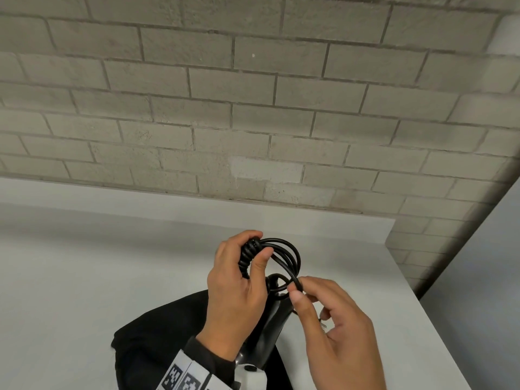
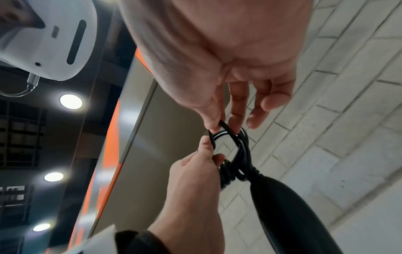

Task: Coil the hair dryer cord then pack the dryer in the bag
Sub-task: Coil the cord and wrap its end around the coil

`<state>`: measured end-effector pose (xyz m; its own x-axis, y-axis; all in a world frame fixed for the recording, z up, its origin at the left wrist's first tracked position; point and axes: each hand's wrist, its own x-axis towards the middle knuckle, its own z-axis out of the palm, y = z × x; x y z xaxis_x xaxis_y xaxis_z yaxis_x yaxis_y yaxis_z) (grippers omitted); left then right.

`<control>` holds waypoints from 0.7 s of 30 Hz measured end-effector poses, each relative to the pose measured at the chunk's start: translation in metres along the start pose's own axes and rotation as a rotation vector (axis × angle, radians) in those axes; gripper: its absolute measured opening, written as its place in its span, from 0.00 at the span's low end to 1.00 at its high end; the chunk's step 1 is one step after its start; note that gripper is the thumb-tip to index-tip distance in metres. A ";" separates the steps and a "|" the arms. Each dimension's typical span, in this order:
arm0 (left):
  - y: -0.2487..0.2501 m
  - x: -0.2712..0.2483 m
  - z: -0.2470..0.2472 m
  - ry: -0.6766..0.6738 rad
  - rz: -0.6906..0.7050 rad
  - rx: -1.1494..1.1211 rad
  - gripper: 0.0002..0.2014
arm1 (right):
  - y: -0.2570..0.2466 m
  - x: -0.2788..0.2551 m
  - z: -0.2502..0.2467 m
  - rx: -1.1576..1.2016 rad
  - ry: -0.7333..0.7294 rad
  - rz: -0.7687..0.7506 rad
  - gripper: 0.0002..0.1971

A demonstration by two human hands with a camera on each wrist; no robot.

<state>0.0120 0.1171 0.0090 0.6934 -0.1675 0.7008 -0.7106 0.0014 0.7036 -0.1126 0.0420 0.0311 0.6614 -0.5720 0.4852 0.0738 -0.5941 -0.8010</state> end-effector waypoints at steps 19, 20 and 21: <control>0.006 -0.004 0.005 -0.035 0.096 -0.003 0.13 | 0.014 -0.013 -0.016 0.342 -0.187 0.113 0.09; 0.005 -0.004 0.005 -0.030 0.085 -0.015 0.13 | 0.013 -0.016 -0.012 0.255 -0.129 0.081 0.08; 0.005 -0.004 0.005 -0.027 0.077 -0.023 0.12 | 0.017 -0.019 -0.008 0.236 -0.071 0.072 0.08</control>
<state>0.0052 0.1131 0.0095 0.6331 -0.1927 0.7497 -0.7587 0.0375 0.6504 -0.1299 0.0383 0.0112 0.7211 -0.5621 0.4051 0.1917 -0.4001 -0.8962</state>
